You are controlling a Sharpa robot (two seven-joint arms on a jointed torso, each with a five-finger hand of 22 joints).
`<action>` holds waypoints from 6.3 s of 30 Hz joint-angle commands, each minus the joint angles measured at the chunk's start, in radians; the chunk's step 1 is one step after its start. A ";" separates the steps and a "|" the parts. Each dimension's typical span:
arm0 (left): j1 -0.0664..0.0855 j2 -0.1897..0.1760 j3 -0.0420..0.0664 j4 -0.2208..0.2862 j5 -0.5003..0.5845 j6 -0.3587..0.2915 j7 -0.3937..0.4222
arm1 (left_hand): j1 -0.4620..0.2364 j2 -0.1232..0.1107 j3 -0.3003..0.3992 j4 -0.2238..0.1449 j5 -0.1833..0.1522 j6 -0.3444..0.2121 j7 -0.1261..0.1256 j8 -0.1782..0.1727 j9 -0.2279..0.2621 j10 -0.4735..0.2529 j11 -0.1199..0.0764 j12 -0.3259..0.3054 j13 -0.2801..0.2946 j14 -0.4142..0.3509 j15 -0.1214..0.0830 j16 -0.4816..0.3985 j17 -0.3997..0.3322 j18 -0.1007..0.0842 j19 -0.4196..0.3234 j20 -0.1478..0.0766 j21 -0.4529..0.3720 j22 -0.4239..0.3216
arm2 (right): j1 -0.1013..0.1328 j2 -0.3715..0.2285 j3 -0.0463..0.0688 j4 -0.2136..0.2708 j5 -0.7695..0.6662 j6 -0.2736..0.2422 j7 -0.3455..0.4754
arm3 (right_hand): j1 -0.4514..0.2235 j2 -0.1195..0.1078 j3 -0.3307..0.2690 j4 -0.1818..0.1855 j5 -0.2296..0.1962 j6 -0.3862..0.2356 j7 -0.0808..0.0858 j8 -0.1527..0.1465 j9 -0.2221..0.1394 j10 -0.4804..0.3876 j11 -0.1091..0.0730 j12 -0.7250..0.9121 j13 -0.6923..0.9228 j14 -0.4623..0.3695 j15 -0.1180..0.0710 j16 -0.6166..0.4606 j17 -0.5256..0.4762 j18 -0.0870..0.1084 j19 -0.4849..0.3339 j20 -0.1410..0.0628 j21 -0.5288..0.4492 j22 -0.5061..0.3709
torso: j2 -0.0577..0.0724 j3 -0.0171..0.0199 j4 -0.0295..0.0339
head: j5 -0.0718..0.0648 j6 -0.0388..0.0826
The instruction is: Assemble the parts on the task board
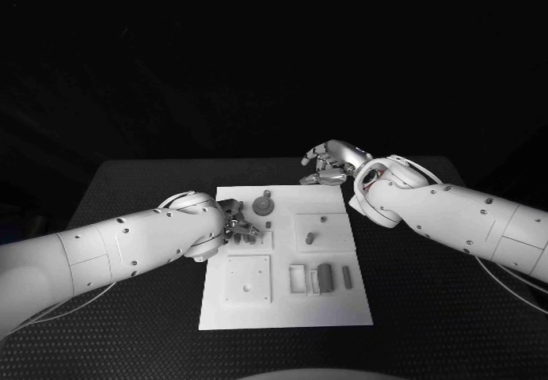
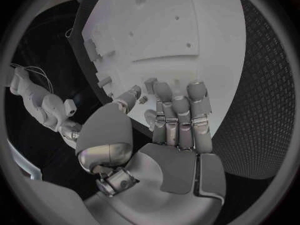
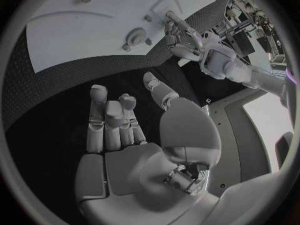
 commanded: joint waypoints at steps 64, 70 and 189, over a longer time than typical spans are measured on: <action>0.104 0.163 0.026 -0.401 -0.069 0.205 0.057 | 0.123 -0.062 -0.291 0.262 -0.004 -0.206 0.092 -0.132 -0.125 -0.096 0.084 -0.100 -0.085 -0.092 0.079 -0.094 -0.078 0.058 -0.078 0.070 -0.153 -0.037 | -0.001 0.011 0.000 -0.014 0.024 0.014 0.006 | -0.010 -0.001 -0.001 0.005 -0.002 -0.002 0.010 0.003 -0.002 -0.005 0.000 0.009 -0.003 -0.008 -0.001 -0.006 -0.002 0.030 -0.001 -0.008 -0.006 0.016 | 0.004 -0.0005 -0.0048 | -0.003 0.019; 0.092 0.190 0.024 -0.438 -0.069 0.214 0.060 | 0.124 -0.059 -0.291 0.262 -0.004 -0.202 0.091 -0.130 -0.124 -0.096 0.082 -0.099 -0.084 -0.092 0.078 -0.092 -0.077 0.058 -0.077 0.070 -0.153 -0.035 | -0.001 0.014 0.000 -0.014 0.024 0.014 0.006 | -0.010 -0.001 -0.001 0.004 -0.002 -0.002 0.010 0.003 -0.002 -0.005 0.000 0.009 -0.004 -0.008 -0.001 -0.006 -0.002 0.030 -0.001 -0.008 -0.006 0.016 | 0.005 0.0009 -0.0058 | -0.004 0.019; 0.048 0.258 0.030 -0.575 0.136 0.180 0.128 | 0.554 0.286 -0.223 0.226 0.029 -0.126 0.058 -0.051 -0.147 -0.074 0.053 -0.041 -0.086 -0.076 0.049 -0.037 -0.067 0.035 -0.059 0.043 -0.124 0.025 | -0.001 0.025 0.000 -0.022 0.023 0.022 0.006 | -0.012 0.002 -0.002 0.002 -0.002 -0.002 0.010 0.004 -0.002 -0.007 0.001 0.014 -0.008 -0.009 -0.001 -0.006 -0.003 0.030 -0.002 -0.007 -0.007 0.016 | 0.002 0.0000 -0.0036 | -0.026 0.008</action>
